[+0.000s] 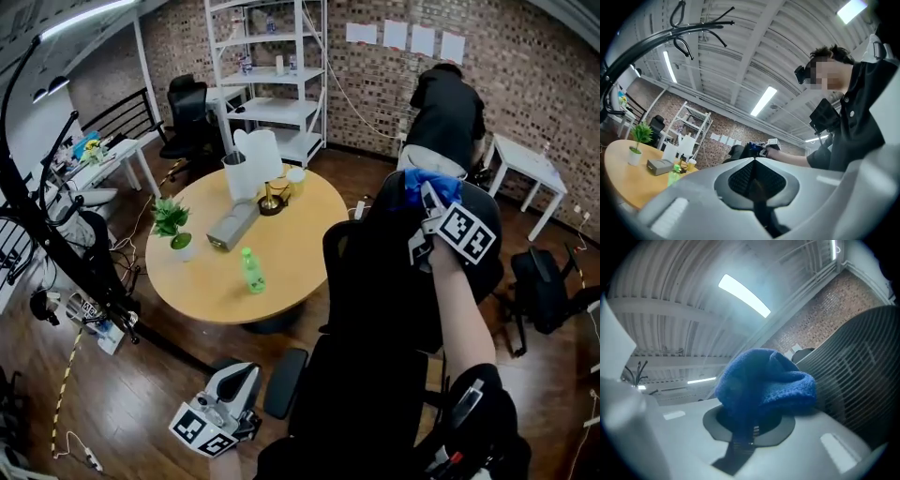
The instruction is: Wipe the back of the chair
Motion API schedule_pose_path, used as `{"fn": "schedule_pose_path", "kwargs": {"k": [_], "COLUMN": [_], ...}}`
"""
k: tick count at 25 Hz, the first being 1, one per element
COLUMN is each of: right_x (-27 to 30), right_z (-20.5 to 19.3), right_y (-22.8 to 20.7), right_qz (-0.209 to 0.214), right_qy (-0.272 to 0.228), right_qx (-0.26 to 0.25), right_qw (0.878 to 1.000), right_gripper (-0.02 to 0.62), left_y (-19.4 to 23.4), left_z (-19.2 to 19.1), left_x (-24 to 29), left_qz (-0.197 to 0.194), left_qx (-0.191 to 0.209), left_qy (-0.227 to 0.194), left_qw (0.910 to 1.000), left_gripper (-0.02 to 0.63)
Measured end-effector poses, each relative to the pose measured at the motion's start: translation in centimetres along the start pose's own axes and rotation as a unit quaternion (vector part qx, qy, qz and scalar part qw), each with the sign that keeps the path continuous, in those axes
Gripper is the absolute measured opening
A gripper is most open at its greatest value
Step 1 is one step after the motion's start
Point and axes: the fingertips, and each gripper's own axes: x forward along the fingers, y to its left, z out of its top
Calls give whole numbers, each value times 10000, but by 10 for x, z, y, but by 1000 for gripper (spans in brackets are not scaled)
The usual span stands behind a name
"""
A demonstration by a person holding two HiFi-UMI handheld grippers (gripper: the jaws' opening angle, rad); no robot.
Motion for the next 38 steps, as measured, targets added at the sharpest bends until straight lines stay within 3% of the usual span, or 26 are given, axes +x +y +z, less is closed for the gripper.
{"fn": "schedule_pose_path", "kwargs": {"k": [5, 10, 20, 27, 29, 32, 33, 38], "right_x": [-46, -93, -147, -208, -234, -261, -259, -193], "right_z": [22, 41, 51, 87, 105, 121, 116, 53], "right_y": [-56, -81, -95, -119, -127, -128, -124, -101], "right_qz": [-407, -650, -992, -1797, -2257, -2842, -2836, -2206], "right_qy": [-216, -310, -145, -430, -670, -989, -908, 4], "right_qx": [-97, -424, -1152, -1759, -1972, -2601, -2783, -3269], "right_qw": [9989, 9965, 9883, 9669, 9517, 9175, 9132, 9189], "right_gripper": [52, 52, 52, 52, 52, 52, 52, 52], "left_y": [-15, -39, -65, -76, -81, -81, -81, -70], "left_z": [-12, -24, -36, -45, -46, -49, -49, -45], "left_x": [44, 76, 98, 107, 109, 110, 109, 97], "left_qz": [-675, -1275, -1819, -2105, -2194, -2253, -2252, -2037], "left_qx": [-43, -150, -269, -368, -395, -426, -429, -434], "left_qy": [215, 380, 534, 615, 629, 650, 649, 586], "left_qw": [9975, 9910, 9815, 9750, 9728, 9712, 9712, 9763], "left_gripper": [5, 5, 5, 5, 5, 5, 5, 5]}}
